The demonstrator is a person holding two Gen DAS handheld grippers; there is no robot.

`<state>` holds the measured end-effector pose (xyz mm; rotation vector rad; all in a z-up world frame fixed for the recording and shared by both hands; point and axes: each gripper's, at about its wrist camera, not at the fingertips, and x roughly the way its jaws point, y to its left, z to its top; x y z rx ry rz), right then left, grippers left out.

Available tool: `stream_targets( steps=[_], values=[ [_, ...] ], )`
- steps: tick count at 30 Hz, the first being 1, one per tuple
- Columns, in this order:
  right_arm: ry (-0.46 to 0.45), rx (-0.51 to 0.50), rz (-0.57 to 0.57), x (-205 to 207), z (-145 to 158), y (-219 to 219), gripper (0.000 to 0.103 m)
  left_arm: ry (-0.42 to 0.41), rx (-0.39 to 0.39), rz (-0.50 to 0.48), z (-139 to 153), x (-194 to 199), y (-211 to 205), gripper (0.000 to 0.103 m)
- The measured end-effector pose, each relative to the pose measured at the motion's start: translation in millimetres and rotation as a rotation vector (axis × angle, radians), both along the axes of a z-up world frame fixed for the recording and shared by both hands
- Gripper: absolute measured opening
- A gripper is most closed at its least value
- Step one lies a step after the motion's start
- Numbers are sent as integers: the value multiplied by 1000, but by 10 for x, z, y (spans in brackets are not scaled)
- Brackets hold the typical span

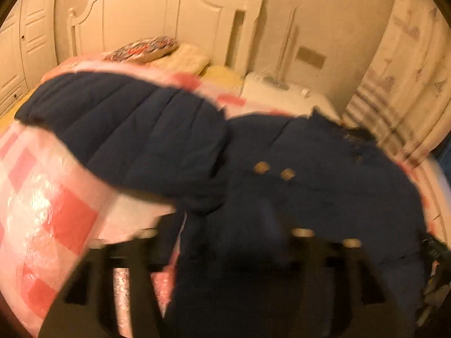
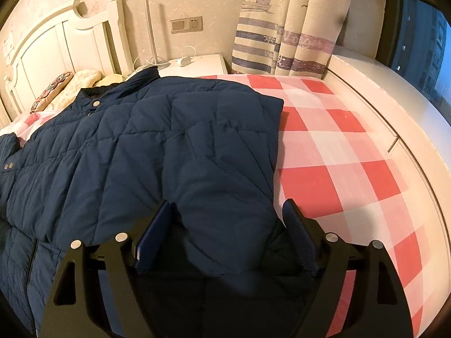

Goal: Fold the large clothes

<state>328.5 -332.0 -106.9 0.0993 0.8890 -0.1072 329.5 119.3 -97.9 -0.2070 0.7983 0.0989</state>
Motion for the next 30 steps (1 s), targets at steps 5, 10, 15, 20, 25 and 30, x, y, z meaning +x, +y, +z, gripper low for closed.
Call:
stream_targets(
  steps=[5,10,15,20,25,30],
  values=[
    [4,3,0,2,-7,-6,79,-122,-10,41,211,-214,-10,73],
    [7,9,-2,3,-12,-12,80,-116,198,-137,275,28,-685,88],
    [10,29,-5,2,-21,-36,81,86,306,-193,-353,403,-989,90],
    [-164,196,-60,-242,126,-336,81,75,283,-206,-354,361,-920,95],
    [-311,328,-146,-471,217,-641,82,78,296,-206,-377,369,-945,97],
    [-236,225,-20,-263,332,-308,82,78,272,-211,-372,375,-960,98]
  ],
)
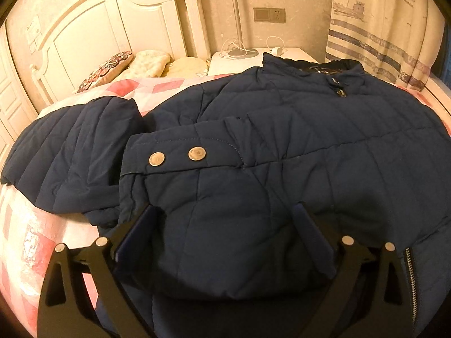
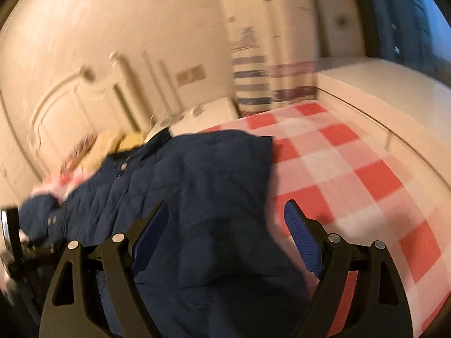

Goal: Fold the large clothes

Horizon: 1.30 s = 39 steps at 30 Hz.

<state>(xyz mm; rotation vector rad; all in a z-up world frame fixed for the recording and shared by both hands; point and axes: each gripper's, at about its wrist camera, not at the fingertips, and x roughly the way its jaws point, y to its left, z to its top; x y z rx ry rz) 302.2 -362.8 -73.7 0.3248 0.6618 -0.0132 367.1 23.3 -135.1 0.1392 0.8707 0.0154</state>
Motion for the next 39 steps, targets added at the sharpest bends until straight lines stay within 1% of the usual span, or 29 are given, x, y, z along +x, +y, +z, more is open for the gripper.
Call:
stream_targets(
  steps=[1,3,5,7,9,10,11,12,13,14,15,18,20,22,23,24,25,26,27,28,29,30,31,32,33,34,36,37,39],
  values=[
    [8,-22,31,67,67,105,82,0,-1,0,2,2,-1,98],
    [45,-94,78,207,160,297,87,1,0,-1,1,5,-6,99],
    [123,-242,121,483,218,589,88,0,-1,0,4,3,-4,99],
    [158,-307,170,697,192,816,88,-9,-12,-1,15,-7,9,99],
    [172,-307,225,868,109,987,88,-34,-50,-5,49,-43,56,99],
    [198,-320,251,973,3,1078,88,-49,-77,-5,71,-61,95,99],
    [227,-348,254,1028,-95,1120,89,-59,-99,-2,88,-74,129,99],
    [291,-395,243,1109,-291,1147,92,-70,-129,7,105,-85,179,99],
    [293,-358,239,1127,-389,1099,92,-80,-153,19,121,-92,224,99],
    [287,-294,224,1131,-388,994,92,-91,-175,28,141,-102,261,99],
    [289,-275,210,1128,-387,937,92,-103,-194,35,157,-112,292,99],
    [290,-261,202,1103,-380,878,92,-138,-257,61,206,-139,409,99],
    [291,-265,201,1093,-375,882,92,-127,-305,77,199,-118,490,99],
    [302,-269,181,1087,-355,884,92,-98,-317,95,162,-69,524,99],
    [313,-280,140,1037,-286,902,92,-86,-310,94,153,-47,511,99],
    [301,-270,130,980,-217,915,92,-82,-299,91,147,-40,495,100],
    [258,-244,153,887,-115,954,92,-75,-272,91,137,-28,456,100],
    [205,-235,199,753,-5,1060,95,-69,-251,91,127,-17,425,100],
    [185,-256,230,675,37,1155,96,-58,-220,90,117,3,378,101],
    [175,-298,268,599,40,1282,96,-53,-206,91,105,9,365,101],
    [189,-350,318,546,-26,1421,96,-49,-191,91,103,15,348,101],
    [218,-392,351,533,-118,1508,96,-50,-191,91,100,11,350,101],
    [269,-440,382,538,-300,1590,96,-51,-195,90,95,6,358,101],
    [261,-417,378,548,-324,1556,98,-53,-200,90,97,0,370,101],
    [278,-358,369,585,-327,1472,98,-54,-206,91,97,-3,383,101],
    [301,-328,358,617,-307,1420,98,-53,-208,92,96,0,390,101],
    [315,-341,282,602,-216,1395,97,-52,-204,92,88,-1,384,101],
    [293,-331,272,561,-143,1423,98,-52,-204,92,89,-2,385,101],
    [216,-297,294,462,-2,1499,98,-52,-209,93,90,-1,385,101]
  ],
)
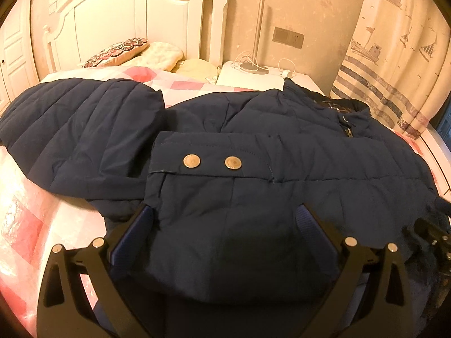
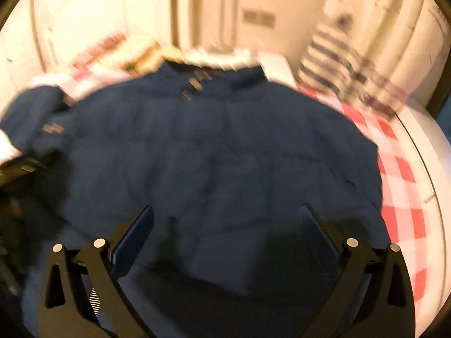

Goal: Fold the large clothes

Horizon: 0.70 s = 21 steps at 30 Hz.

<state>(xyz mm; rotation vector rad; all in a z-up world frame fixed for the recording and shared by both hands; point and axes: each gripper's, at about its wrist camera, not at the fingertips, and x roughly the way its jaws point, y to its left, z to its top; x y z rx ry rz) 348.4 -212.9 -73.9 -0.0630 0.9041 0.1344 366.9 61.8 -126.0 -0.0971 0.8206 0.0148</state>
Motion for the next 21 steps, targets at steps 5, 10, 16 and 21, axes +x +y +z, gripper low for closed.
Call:
stream_targets(
  steps=[5,10,16,21],
  values=[
    [36,-47,68,72,-350,304,98,-60,-67,-4,66,-85,73,101],
    [46,14,49,131,-373,228,99,-209,-346,160,273,-309,721,100],
    [44,12,49,158,-364,233,99,-265,-671,590,217,-602,2099,100],
    [43,12,49,115,-347,238,99,-258,-761,708,219,-479,2990,99]
  ],
)
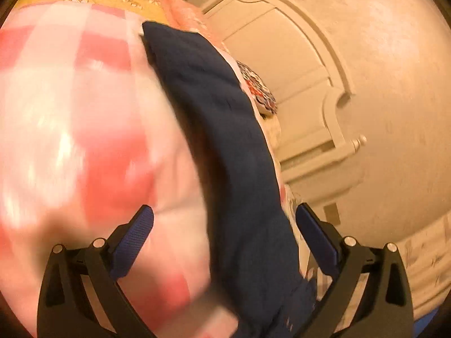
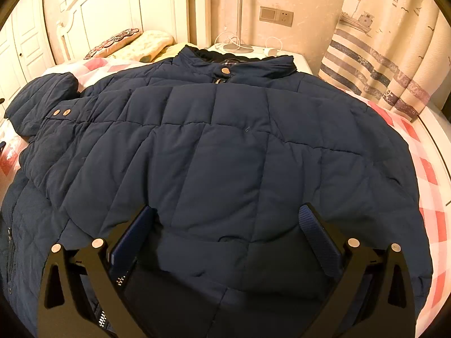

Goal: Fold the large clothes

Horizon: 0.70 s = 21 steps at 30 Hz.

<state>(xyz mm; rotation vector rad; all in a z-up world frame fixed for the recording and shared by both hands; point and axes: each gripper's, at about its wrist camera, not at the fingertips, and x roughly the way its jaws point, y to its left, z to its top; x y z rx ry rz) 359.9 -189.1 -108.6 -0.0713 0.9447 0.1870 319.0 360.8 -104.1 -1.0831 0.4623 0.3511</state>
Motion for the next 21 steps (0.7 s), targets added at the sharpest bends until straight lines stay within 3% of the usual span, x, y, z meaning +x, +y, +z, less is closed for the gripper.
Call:
stream_targets(
  steps=[3,4,5,6,7,8,10,12,16,19,20,21],
  values=[
    [0,2,0,-2,0,-4,99,54,14,-2,96,328,333,97],
    [-1,3,0,1,1,1,99,62,10,10,103,389,419,84],
    [-1,2,1,-2,1,-4,99,65,1,7,97,457,501,70],
    [-2,2,1,2,1,1,99,62,-39,-35,57,552,555,22],
    [-2,2,1,5,3,-1,98,73,-67,-59,40,606,548,7],
    [-4,4,0,-12,16,-18,98,59,-39,-55,125,570,498,6],
    [-21,15,-10,-29,42,-33,98,-4,101,-95,392,530,223,4],
    [-48,73,-29,-60,91,-122,98,-72,257,-197,751,495,-329,4],
    [-228,317,-186,-241,321,-623,98,-160,492,-435,1212,462,-1588,4],
    [-361,508,-321,-410,432,-1061,98,-169,696,-650,1263,467,-2760,5],
    [-399,548,-361,-464,449,-1170,98,-154,755,-703,1197,450,-3082,5],
    [-424,579,-389,-499,455,-1252,98,-117,867,-770,1058,429,-3551,7]
  ],
)
